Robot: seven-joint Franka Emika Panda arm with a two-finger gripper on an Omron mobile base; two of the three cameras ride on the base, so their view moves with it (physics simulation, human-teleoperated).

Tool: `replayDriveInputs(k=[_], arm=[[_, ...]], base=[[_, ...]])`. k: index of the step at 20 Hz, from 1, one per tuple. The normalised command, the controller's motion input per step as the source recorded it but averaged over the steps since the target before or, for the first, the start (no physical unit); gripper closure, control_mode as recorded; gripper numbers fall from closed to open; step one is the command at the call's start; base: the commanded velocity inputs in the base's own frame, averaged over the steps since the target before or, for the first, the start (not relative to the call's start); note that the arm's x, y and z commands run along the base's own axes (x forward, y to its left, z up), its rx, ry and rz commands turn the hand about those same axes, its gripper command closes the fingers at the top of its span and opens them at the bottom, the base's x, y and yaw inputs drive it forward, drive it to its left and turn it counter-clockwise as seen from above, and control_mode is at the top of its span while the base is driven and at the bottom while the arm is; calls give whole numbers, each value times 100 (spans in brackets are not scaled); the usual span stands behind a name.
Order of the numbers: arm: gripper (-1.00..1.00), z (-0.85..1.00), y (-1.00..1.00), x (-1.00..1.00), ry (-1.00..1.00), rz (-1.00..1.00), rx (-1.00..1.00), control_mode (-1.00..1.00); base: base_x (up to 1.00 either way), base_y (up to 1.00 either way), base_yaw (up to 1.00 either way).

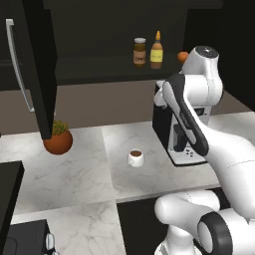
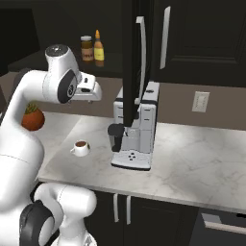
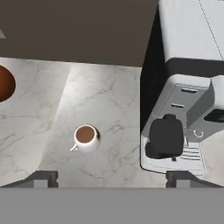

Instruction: Pick the cinnamon and honey bottle from the cabinet and place them next to the mug.

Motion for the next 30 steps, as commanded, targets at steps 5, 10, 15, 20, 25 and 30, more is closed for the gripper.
replayDriveInputs(k=[5,10,15,20,25,30], arm=[[-100,98,-1,18,0,13,0,-100],[-100,39,0,30,0,16,-1,-100],[-100,4,0,12,-6,7,-6,-100],[-100,52,0,0,-27,1,-7,-100],[-100,41,-2,36,-12,0,-1,-100],[-100,0,-8,83,-3,0,0,-100]], base=[[0,0,0],[0,0,0],[0,0,0],[0,0,0],[0,0,0],[0,0,0]])
